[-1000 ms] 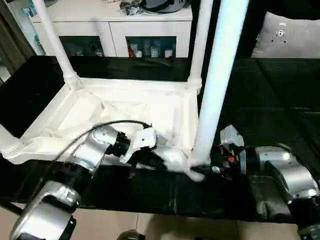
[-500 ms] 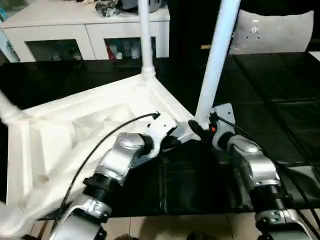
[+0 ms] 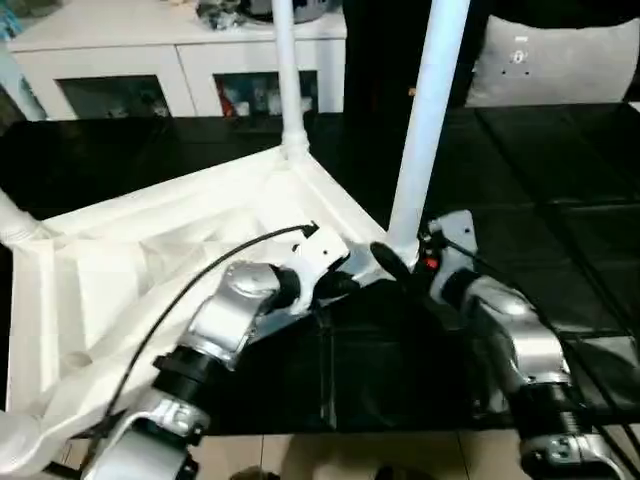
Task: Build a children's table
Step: Rotate leg to tighten
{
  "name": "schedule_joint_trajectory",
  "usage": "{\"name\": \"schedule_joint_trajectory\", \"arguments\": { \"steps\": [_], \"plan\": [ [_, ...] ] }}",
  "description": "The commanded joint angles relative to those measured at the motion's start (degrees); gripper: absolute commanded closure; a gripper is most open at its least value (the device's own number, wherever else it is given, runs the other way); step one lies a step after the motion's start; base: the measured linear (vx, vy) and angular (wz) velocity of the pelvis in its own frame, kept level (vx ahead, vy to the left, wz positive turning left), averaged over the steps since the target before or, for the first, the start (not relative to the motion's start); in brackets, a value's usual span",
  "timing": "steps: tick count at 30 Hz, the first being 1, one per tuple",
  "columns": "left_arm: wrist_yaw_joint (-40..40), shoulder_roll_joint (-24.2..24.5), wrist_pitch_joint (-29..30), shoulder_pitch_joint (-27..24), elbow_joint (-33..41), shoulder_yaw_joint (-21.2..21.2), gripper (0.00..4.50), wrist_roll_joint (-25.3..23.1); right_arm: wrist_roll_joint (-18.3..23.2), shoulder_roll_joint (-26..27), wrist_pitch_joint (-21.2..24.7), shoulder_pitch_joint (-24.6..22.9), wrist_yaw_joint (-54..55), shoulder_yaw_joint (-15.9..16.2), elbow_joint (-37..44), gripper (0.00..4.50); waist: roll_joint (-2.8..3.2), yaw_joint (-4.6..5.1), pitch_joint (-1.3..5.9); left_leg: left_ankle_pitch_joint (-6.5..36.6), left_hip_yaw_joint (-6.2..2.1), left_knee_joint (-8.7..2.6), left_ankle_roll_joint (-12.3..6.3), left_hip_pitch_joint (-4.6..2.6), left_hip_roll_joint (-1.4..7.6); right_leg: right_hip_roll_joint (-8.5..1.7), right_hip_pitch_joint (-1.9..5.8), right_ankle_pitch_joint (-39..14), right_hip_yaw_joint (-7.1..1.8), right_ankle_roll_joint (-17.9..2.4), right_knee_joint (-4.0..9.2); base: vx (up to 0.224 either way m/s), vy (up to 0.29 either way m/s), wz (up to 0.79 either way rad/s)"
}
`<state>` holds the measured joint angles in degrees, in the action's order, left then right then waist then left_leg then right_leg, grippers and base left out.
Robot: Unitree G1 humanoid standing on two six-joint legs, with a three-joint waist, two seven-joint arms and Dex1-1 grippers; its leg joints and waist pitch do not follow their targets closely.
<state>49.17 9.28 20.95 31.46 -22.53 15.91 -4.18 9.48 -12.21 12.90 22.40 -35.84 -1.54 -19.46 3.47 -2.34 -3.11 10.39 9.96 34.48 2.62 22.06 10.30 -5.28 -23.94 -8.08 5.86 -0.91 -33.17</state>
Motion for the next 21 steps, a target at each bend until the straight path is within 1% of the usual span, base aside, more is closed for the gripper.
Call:
{"name": "schedule_joint_trajectory", "arguments": {
  "steps": [1, 2, 3, 4, 5, 6, 7, 8, 9, 10, 11, 12, 13, 14, 15, 16, 17, 18, 20, 21],
  "plan": [
    [4.0, 1.2, -5.4, 1.8, 1.0, -0.7, 4.50, 3.3, 1.8, -2.5, -1.0, -0.1, -5.4, 0.7, 1.9, 0.03, -0.81, -0.33, 4.49, 10.7, -0.71, -3.50, -5.89, -0.63, 2.05, -3.11, 3.94, -18.3, -2.33, -9.7, 4.23, 0.000, 0.000, 0.00],
    [7.1, 2.6, -7.5, 1.7, 0.4, 0.0, 4.50, 3.6, 2.0, -4.6, -1.3, -0.3, -8.5, 1.2, 2.0, 0.03, -0.71, -0.42, 4.43, 11.1, -0.70, -3.56, -5.86, -0.65, 2.12, -3.13, 3.93, -18.6, -2.35, -9.7, 4.27, 0.000, 0.000, 0.00],
    [7.9, 3.0, -8.1, 1.7, 0.2, 0.2, 4.50, 3.7, 2.0, -5.1, -1.4, -0.4, -9.3, 1.3, 2.0, 0.03, -0.84, -0.57, 4.50, 11.2, -0.76, -3.51, -5.99, -0.64, 2.06, -3.16, 3.97, -18.8, -2.28, -9.6, 4.34, 0.000, 0.000, 0.00],
    [9.4, 3.6, -8.5, 1.7, -0.1, 0.4, 4.50, 3.9, 2.4, -6.2, -1.2, -0.6, -11.4, 1.7, 2.1, 0.03, -0.76, -0.68, 4.49, 11.4, -0.72, -3.58, -5.91, -0.73, 2.27, -3.16, 3.86, -18.4, -2.42, -9.9, 4.14, 0.000, 0.000, 0.00],
    [12.5, 4.9, -10.1, 1.7, -0.5, 0.9, 4.50, 4.5, 2.6, -8.0, -2.1, -0.8, -14.8, 2.4, 2.0, 0.03, -0.93, -0.89, 4.49, 11.5, -0.69, -3.53, -5.97, -0.81, 2.23, -3.16, 3.79, -18.3, -2.41, -10.1, 4.17, 0.000, 0.000, 0.00],
    [14.2, 5.5, -10.6, 1.7, -0.7, 1.1, 4.50, 4.9, 3.4, -8.7, -1.8, -0.9, -16.8, 2.5, 2.2, 0.03, -0.88, -1.12, 4.50, 11.2, -0.67, -3.56, -5.92, -0.76, 2.31, -3.23, 3.89, -18.2, -2.45, -10.3, 4.01, 0.000, 0.000, 0.00],
    [14.2, 5.5, -10.6, 1.7, -0.7, 1.1, 4.50, 4.9, 3.4, -8.7, -1.8, -0.9, -16.8, 2.5, 2.2, 0.03, -0.82, -1.30, 4.57, 10.9, -0.64, -3.48, -5.94, -0.78, 2.33, -3.27, 3.85, -17.7, -2.48, -10.5, 3.92, 0.000, 0.000, 0.00],
    [15.4, 6.1, -11.4, 1.9, -1.2, 1.3, 4.50, 4.8, 4.3, -9.3, -1.6, -1.0, -18.9, 2.6, 2.6, 0.03, -0.81, -1.50, 4.57, 10.7, -0.63, -3.50, -6.09, -0.82, 2.43, -3.24, 3.79, -17.0, -2.50, -10.8, 3.82, 0.000, 0.000, 0.00],
    [18.0, 7.4, -13.7, 2.3, -2.6, 2.0, 4.50, 4.5, 5.4, -10.7, -1.2, -1.2, -22.8, 3.2, 3.5, 0.03, -0.79, -1.61, 4.56, 10.6, -0.61, -3.48, -6.19, -0.85, 2.45, -3.25, 3.77, -16.9, -2.49, -10.9, 3.83, 0.000, 0.000, 0.00],
    [18.0, 7.4, -13.7, 2.3, -2.6, 2.0, 4.50, 4.5, 5.4, -10.7, -1.2, -1.2, -22.8, 3.2, 3.5, 0.03, -0.73, -1.84, 4.55, 10.8, -0.62, -3.53, -6.30, -0.85, 2.60, -3.15, 3.78, -16.8, -2.47, -11.0, 3.72, 0.000, 0.000, 0.00],
    [20.0, 8.3, -15.3, 2.7, -3.6, 2.5, 4.50, 4.3, 6.0, -12.0, -0.8, -1.5, -26.1, 4.2, 4.3, 0.03, -0.72, -2.23, 4.62, 10.5, -0.66, -3.50, -6.27, -0.87, 2.70, -3.20, 3.74, -16.1, -2.48, -11.2, 3.55, 0.000, 0.000, 0.00],
    [20.6, 8.6, -15.8, 2.7, -3.8, 2.7, 4.50, 4.3, 6.2, -12.4, -0.7, -1.6, -27.0, 4.5, 4.5, 0.03, -0.66, -2.45, 4.60, 10.5, -0.69, -3.50, -6.35, -0.91, 2.70, -3.15, 3.71, -16.2, -2.47, -11.1, 3.59, 0.000, 0.000, 0.00],
    [22.0, 9.2, -17.1, 2.9, -4.4, 3.1, 4.50, 4.4, 6.6, -13.1, -0.5, -1.7, -28.4, 5.0, 4.8, 0.03, -0.65, -2.83, 4.69, 10.5, -0.63, -3.47, -6.31, -1.06, 2.79, -3.28, 3.63, -15.8, -2.58, -11.3, 3.48, 0.000, 0.000, 0.00],
    [24.7, 10.2, -18.8, 3.4, -5.6, 3.8, 4.50, 4.7, 7.6, -14.5, 0.0, -1.8, -31.8, 5.9, 5.3, 0.03, -0.84, -3.09, 4.67, 10.5, -0.61, -3.49, -6.27, -1.03, 2.79, -3.35, 3.69, -15.8, -2.60, -11.5, 3.42, 0.000, 0.000, 0.00],
    [25.1, 10.4, -19.2, 3.4, -5.7, 3.9, 4.50, 4.7, 7.7, -14.7, 0.1, -1.8, -32.3, 6.1, 5.3, 0.03, -0.78, -3.20, 4.62, 10.7, -0.60, -3.52, -6.24, -1.05, 2.82, -3.37, 3.66, -16.2, -2.61, -11.4, 3.50, 0.000, 0.000, 0.00],
    [26.6, 10.8, -19.6, 3.6, -6.1, 4.1, 4.50, 5.0, 7.6, -15.3, 0.5, -1.7, -33.3, 6.5, 5.2, 0.03, -0.90, -3.31, 4.59, 10.9, -0.59, -3.58, -5.95, -1.04, 2.88, -3.40, 3.62, -16.6, -2.65, -11.4, 3.49, 0.000, 0.000, 0.00],
    [28.0, 11.0, -19.7, 3.7, -6.5, 4.1, 4.50, 5.3, 7.5, -15.5, 0.5, -1.5, -34.1, 6.7, 4.8, 0.30, -0.92, -3.54, 4.54, 11.2, -0.53, -3.59, -5.60, -1.10, 2.84, -3.44, 3.56, -17.4, -2.67, -11.3, 3.56, 0.000, 0.000, 0.00],
    [28.8, 11.0, -20.2, 3.9, -6.9, 4.2, 4.50, 5.4, 7.4, -15.5, 0.7, -1.3, -34.7, 6.8, 4.2, 0.38, -1.09, -3.66, 4.55, 11.3, -0.61, -3.64, -5.25, -1.00, 2.88, -3.57, 3.66, -18.2, -2.67, -11.1, 3.54, 0.000, 0.000, 0.00],
    [29.7, 11.0, -21.1, 4.3, -8.0, 4.1, 4.50, 5.6, 7.6, -15.5, 1.0, -0.8, -35.7, 6.9, 3.5, 0.38, -1.04, -3.90, 4.52, 11.7, -0.56, -3.62, -4.84, -1.18, 2.85, -3.62, 3.49, -19.4, -2.68, -10.8, 3.75, 0.000, 0.000, 0.00],
    [29.8, 11.0, -22.0, 4.5, -8.5, 4.3, 4.50, 5.3, 7.9, -15.6, 1.3, -0.7, -36.3, 7.1, 3.4, 0.58, -1.03, -3.98, 4.52, 11.7, -0.61, -3.63, -4.71, -1.14, 2.87, -3.65, 3.53, -19.5, -2.68, -10.8, 3.72, 0.000, 0.000, 0.00]
  ]
}}
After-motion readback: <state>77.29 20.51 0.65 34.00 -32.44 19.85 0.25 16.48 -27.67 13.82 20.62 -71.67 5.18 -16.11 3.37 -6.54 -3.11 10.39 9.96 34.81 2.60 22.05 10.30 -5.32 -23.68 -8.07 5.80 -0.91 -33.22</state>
